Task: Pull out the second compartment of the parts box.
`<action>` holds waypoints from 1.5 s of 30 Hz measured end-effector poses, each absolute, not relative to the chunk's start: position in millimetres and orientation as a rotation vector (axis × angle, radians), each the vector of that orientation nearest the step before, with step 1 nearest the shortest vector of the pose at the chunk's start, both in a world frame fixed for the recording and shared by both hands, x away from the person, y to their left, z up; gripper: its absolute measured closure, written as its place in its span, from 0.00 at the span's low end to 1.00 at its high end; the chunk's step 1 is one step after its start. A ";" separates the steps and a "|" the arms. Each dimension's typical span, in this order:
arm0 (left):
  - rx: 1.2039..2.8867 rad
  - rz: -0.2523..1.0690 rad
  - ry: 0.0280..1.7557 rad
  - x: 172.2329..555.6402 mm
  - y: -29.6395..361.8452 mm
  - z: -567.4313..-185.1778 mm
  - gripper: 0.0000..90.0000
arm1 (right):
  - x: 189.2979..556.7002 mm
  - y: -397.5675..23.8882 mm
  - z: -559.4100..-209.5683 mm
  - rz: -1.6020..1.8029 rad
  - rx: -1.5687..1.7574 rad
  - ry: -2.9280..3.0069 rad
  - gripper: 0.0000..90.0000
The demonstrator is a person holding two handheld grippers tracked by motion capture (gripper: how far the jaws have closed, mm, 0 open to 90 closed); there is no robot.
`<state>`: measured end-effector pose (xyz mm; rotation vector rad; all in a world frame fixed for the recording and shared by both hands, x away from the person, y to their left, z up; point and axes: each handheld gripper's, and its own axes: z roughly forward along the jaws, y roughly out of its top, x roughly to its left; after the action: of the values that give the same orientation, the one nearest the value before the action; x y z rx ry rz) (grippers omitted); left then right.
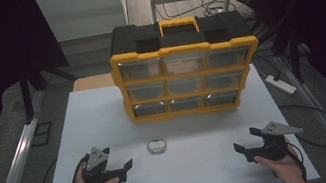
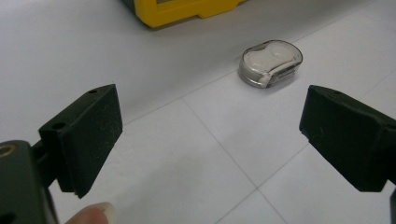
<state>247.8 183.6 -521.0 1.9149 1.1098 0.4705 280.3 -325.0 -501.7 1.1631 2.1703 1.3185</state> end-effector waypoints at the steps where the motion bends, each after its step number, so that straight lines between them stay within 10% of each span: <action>1: 1.919 0.472 1.110 248.6 182.6 -521.1 0.07 | 280.6 -326.5 -502.2 1.316 1.168 2.169 0.09; 45: 1.914 0.481 1.098 241.6 192.4 -522.5 0.08 | 283.9 -311.1 -503.3 1.294 1.190 2.162 0.13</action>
<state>241.6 192.4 -522.5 1.9140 1.0978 0.4813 283.9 -311.1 -503.3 1.1903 2.1619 1.2945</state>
